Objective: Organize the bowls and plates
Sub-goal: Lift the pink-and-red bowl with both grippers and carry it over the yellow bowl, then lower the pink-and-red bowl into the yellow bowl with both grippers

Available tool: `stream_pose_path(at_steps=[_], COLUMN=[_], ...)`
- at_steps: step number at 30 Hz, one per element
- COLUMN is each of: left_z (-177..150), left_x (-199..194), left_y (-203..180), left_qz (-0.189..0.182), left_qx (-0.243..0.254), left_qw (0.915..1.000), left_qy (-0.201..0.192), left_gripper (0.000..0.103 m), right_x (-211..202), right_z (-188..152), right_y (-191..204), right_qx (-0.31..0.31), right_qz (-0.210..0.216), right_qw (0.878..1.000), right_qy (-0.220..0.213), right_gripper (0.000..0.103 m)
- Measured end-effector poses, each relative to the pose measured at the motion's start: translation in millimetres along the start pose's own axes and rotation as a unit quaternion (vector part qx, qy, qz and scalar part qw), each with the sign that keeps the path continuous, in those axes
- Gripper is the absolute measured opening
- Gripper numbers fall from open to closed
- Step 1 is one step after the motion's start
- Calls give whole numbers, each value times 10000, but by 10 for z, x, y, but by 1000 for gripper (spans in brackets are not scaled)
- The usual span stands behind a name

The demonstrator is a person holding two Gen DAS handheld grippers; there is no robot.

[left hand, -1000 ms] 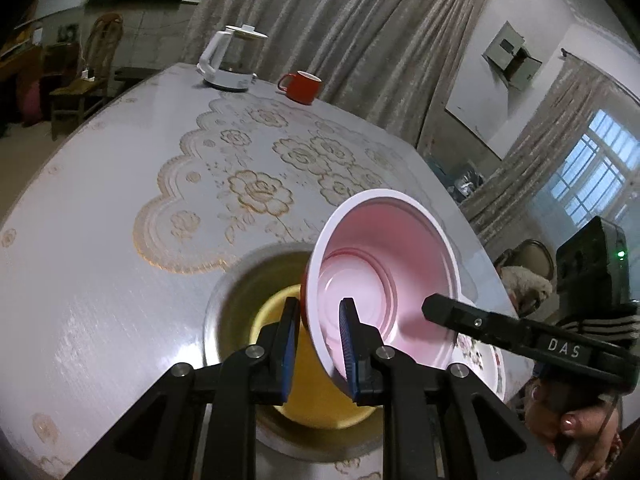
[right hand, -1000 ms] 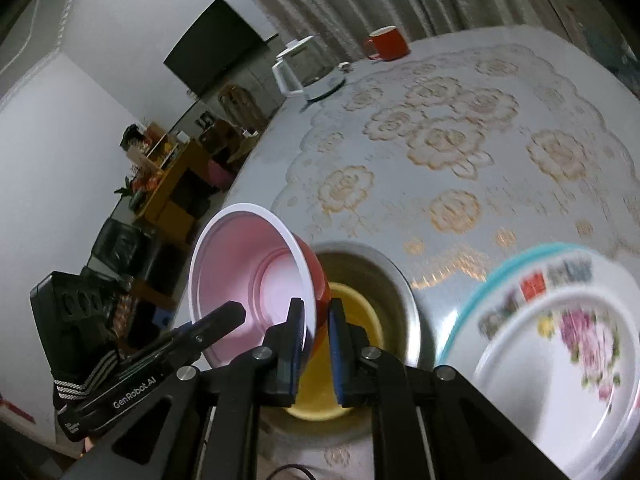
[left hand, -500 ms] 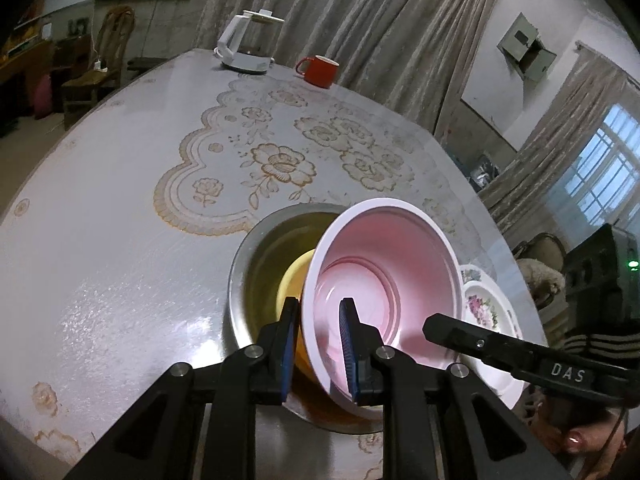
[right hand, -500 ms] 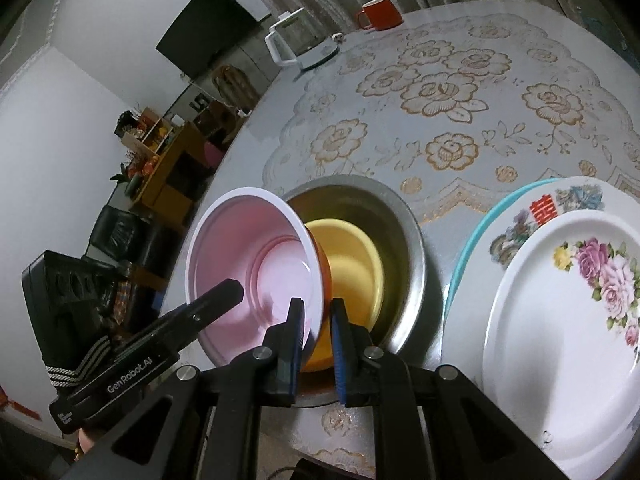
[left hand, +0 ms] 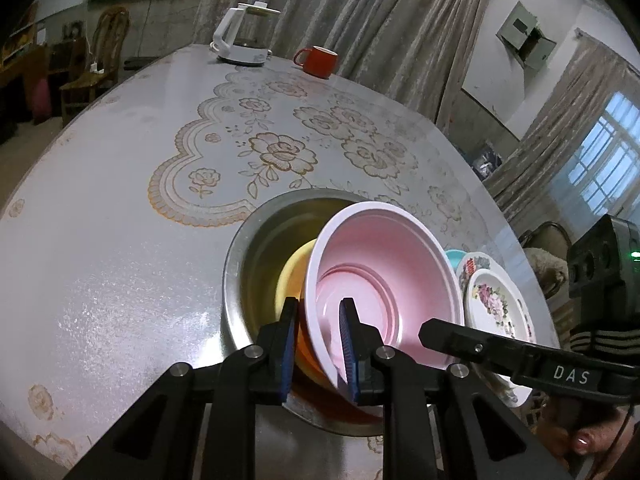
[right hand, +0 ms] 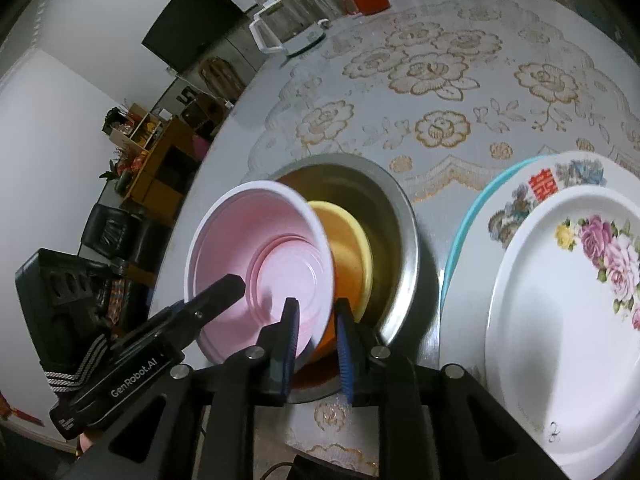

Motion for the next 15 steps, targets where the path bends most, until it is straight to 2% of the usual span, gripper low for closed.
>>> stream_pose_path(at_steps=[6, 15], left_z=[-3, -11], left_x=[17, 53], left_y=[11, -50], left_qz=[30, 342], left_qx=[17, 385], left_qw=[10000, 9986], left_qy=[-9, -78], left_gripper=[20, 20], right_x=[25, 45], right_z=[-3, 6], right_y=[0, 25], right_qx=[29, 33], right_qz=[45, 81], right_qw=[10000, 9999], right_qy=[5, 92], right_gripper=[20, 23])
Point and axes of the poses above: each gripper's, at about its wrist camera, not at the fingertips, and x roughly the way its jaws point, y to its left, z to its top, the point moved 4 cm from there along x, roughly the way its jaws point, and after that the axes turned 13 degrees about -x, right-handed, at the moved point
